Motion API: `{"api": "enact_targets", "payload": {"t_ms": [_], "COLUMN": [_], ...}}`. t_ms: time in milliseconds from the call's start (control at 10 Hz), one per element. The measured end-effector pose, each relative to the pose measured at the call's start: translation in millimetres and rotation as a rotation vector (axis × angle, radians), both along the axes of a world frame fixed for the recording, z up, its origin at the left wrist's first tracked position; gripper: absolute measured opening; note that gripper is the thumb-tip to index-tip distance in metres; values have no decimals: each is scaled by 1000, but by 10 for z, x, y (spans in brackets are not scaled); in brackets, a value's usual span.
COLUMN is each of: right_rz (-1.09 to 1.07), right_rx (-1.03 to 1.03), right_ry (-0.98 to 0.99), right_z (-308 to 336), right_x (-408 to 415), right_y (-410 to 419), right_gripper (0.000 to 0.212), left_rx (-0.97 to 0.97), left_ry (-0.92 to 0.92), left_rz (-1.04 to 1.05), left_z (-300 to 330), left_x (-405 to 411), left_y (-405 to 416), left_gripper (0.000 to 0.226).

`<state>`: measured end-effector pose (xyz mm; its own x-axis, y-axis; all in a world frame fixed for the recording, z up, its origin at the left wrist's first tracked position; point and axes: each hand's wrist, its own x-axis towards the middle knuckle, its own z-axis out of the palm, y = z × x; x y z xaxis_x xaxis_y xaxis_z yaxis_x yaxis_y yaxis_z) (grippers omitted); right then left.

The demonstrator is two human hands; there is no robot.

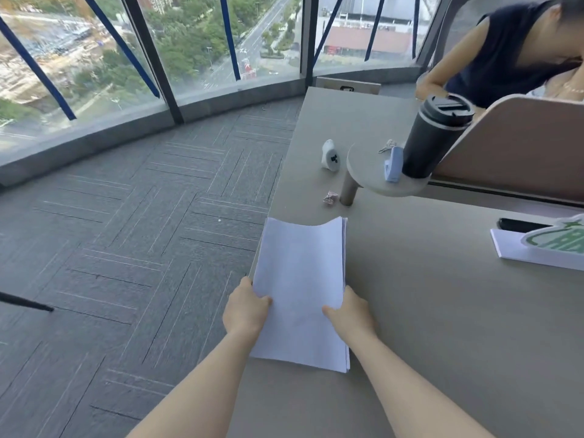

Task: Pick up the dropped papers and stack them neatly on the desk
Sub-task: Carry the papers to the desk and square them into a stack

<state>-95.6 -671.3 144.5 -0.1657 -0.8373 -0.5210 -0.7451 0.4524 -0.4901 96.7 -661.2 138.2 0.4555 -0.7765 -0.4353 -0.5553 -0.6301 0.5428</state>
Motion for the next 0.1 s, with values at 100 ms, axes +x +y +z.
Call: {"api": "enact_targets", "payload": {"t_ms": [100], "right_rz": [23], "right_rx": [31], "right_ry": [255], "right_z": [126], "right_x": [-4], "right_y": [5], "right_gripper": [51], "left_rx": [-36], "left_ry": [-88], "left_rz": [-16], "left_z": [-27], "left_x": [3], "left_y": [26], "left_gripper": [41]}}
